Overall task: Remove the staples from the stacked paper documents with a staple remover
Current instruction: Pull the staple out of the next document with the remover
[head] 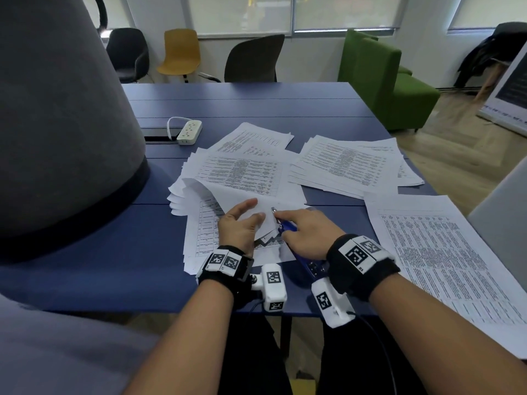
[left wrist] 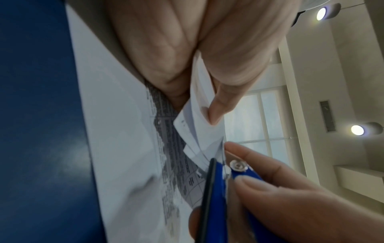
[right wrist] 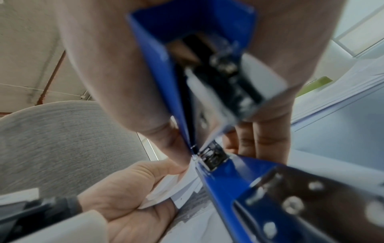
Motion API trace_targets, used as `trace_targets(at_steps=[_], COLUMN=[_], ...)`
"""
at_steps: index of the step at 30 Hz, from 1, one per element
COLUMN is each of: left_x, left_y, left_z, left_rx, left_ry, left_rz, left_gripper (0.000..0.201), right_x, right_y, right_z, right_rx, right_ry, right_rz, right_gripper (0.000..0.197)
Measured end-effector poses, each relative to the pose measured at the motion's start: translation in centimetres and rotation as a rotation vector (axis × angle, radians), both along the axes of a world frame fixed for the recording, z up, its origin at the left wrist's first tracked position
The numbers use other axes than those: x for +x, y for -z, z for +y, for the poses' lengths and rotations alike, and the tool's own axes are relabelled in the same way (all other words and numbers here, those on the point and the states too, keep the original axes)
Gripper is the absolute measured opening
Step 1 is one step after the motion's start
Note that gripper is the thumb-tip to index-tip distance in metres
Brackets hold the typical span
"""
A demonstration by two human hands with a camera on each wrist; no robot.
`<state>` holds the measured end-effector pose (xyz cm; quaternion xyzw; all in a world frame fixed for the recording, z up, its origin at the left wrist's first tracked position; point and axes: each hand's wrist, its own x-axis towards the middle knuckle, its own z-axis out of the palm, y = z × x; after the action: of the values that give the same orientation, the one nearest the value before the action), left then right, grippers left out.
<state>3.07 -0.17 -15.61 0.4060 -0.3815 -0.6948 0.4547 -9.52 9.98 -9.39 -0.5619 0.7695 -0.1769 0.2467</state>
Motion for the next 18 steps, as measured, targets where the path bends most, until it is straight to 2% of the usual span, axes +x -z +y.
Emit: trace_targets(at_steps=[18], left_x=[0.00], left_y=[-0.05], left_z=[0.06], left_rx=[0.010], left_ry=[-0.007], left_rz=[-0.012], left_gripper=[0.035], right_x=[-0.47], right_y=[0.08], right_z=[0.13], right_rx=[-0.043], right_ry=[0.000], right_rz=[-0.076], right_gripper=[0.052])
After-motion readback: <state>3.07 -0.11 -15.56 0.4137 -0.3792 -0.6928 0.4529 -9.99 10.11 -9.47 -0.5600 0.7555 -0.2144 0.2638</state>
